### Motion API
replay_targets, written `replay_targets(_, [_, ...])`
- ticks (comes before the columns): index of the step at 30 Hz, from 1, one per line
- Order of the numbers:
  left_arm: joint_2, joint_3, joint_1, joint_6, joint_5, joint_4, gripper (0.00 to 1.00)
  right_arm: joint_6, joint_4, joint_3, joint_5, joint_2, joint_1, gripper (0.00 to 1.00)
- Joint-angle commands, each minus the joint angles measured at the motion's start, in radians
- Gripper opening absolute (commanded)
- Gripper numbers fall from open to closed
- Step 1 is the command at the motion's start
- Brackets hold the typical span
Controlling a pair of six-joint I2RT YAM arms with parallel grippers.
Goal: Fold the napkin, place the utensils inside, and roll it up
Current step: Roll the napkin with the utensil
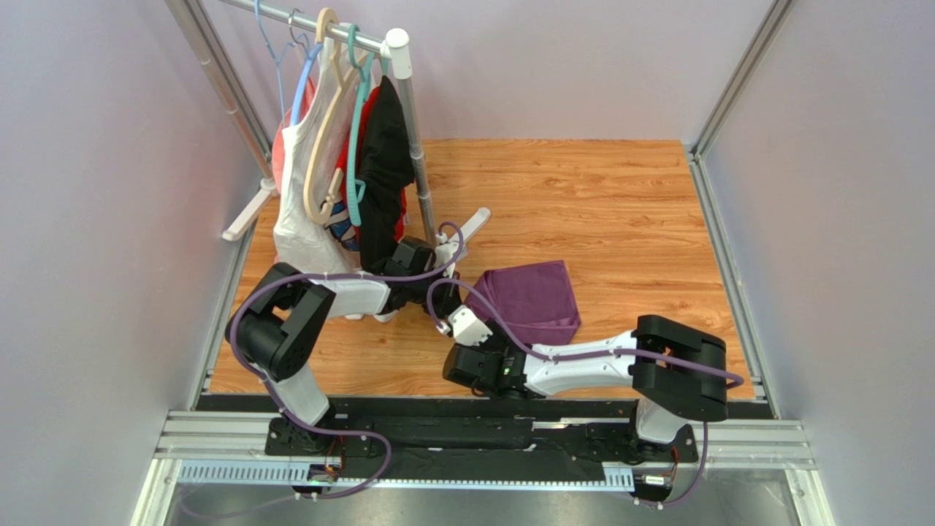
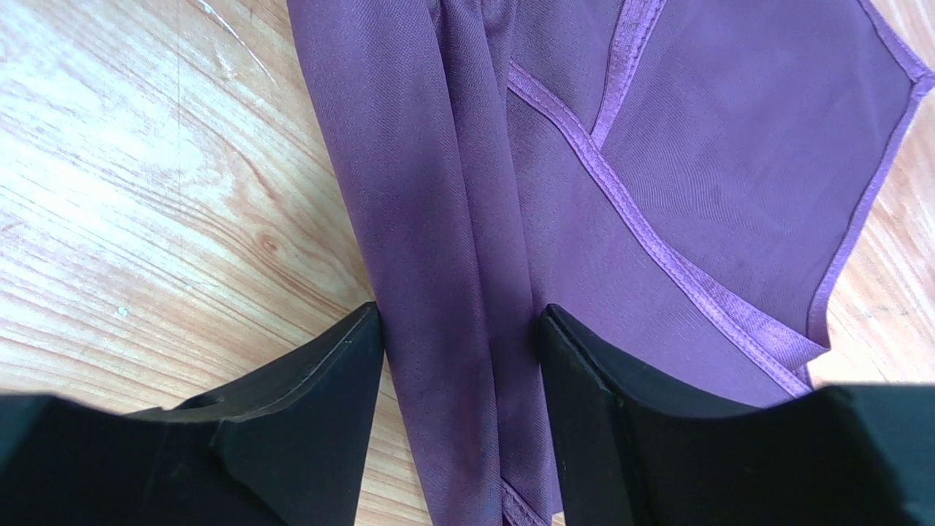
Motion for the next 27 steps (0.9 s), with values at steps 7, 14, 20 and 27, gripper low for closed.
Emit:
replay_targets(7, [-0.009,-0.017,0.005,0.051,-0.038,-0.065,0.0,0.015,-0.002,-0.093,-0.288,0.036,-0.081,0.42])
replay_targets(14, [-0.112,-0.081,0.005,0.029,-0.035,0.01,0.07,0.008,0.085,-0.153,-0.495,-0.022,-0.146,0.2])
replay_targets(20, [-0.227,-0.15,0.005,0.003,-0.055,0.061,0.5,-0.009,0.17,-0.204,-0.678,-0.061,-0.229,0.09])
replay_targets(27, [-0.394,-0.228,0.003,-0.021,-0.082,0.1,0.86,-0.064,0.217,-0.201,-0.892,-0.047,-0.309,0.04])
